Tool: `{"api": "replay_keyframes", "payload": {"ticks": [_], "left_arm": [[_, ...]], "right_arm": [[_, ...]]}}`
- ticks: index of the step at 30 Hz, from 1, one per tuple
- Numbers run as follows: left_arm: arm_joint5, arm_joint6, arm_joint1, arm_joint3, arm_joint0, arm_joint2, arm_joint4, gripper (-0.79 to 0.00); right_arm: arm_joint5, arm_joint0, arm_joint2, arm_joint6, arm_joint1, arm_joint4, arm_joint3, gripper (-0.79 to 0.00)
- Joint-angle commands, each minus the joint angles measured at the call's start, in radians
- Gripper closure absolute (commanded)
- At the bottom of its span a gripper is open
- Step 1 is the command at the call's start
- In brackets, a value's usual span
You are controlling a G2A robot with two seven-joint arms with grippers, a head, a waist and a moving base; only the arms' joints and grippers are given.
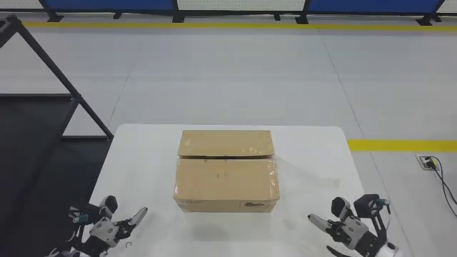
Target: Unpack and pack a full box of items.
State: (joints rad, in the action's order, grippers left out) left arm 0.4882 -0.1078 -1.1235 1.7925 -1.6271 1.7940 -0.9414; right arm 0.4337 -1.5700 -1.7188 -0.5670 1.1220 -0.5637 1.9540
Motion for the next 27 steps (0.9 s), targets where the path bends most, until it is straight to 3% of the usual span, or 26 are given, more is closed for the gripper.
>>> {"api": "replay_keyframes", "payload": {"ticks": [1,10,13,22,27], "left_arm": [[0.045,-0.034,0.005,0.006,0.002,0.027,0.027,-0.785],[0.045,-0.034,0.005,0.006,0.002,0.027,0.027,-0.785],[0.099,-0.073,0.006,-0.002,0.001,0.003,0.079,-0.785],[0.193,-0.349,0.03,-0.063,0.172,0.002,0.396,-0.785],[0.195,-0.539,0.047,-0.125,0.277,-0.019,0.64,-0.785]], "right_arm": [[-0.007,0.018,-0.01,-0.063,-0.004,0.052,0.006,-0.785],[-0.007,0.018,-0.01,-0.063,-0.004,0.052,0.006,-0.785],[-0.012,0.017,0.003,-0.059,-0.002,0.081,0.0,-0.785],[-0.105,0.199,0.096,-0.225,-0.006,0.316,-0.062,-0.785],[-0.199,0.334,0.137,-0.288,-0.006,0.48,-0.158,-0.785]]}}
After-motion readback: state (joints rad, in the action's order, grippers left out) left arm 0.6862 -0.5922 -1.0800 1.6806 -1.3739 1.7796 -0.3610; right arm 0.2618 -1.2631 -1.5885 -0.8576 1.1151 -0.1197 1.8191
